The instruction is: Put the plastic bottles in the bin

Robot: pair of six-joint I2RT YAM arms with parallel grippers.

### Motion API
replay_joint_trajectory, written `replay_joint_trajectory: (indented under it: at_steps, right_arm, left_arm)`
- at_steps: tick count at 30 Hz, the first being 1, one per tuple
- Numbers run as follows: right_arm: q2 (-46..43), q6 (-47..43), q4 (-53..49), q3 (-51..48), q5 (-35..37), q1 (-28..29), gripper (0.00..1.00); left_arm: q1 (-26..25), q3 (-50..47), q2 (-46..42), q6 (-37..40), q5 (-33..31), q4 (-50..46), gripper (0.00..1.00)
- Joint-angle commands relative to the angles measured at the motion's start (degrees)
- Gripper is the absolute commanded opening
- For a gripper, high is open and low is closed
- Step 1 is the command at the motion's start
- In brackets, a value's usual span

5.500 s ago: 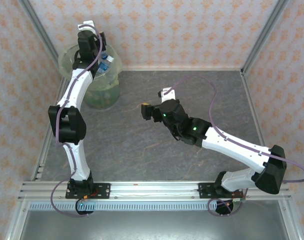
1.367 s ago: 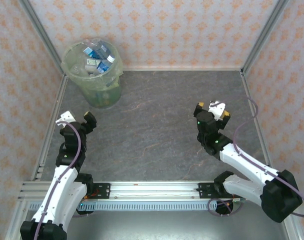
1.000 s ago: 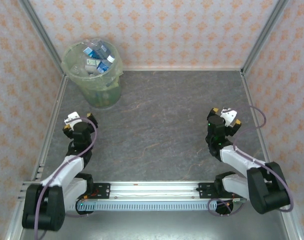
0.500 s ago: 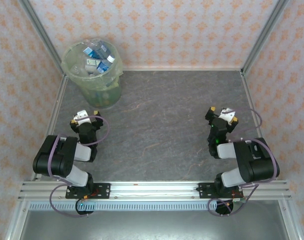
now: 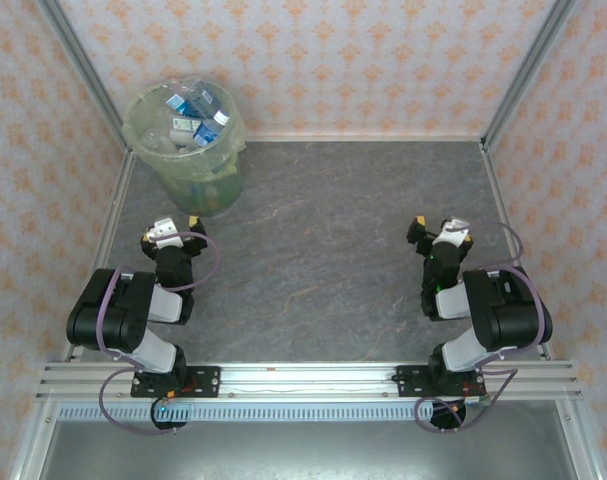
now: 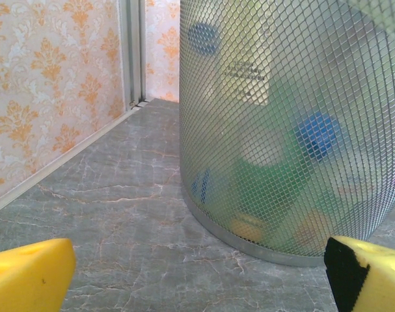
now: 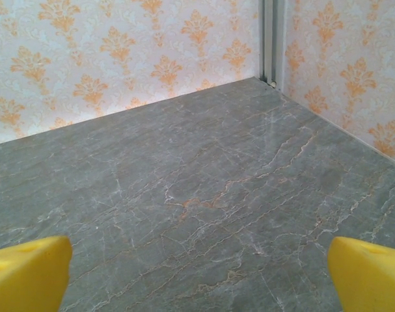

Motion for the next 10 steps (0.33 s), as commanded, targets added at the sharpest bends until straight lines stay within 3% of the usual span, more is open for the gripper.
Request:
replay_joint_trajectory:
  at_steps: [1, 10]
  right_arm:
    - [-0.32, -0.26, 1.15, 0.95, -1.08, -0.36, 1.00]
    - [-0.16, -0.26, 1.52, 0.99, -1.03, -0.36, 1.00]
  left_arm:
    - [-0.01, 1.19, 0.10, 1.85, 2.81, 2.03, 1.00]
    - [-0.32, 1.80, 0.15, 3.78, 7.36, 0.75, 0.99]
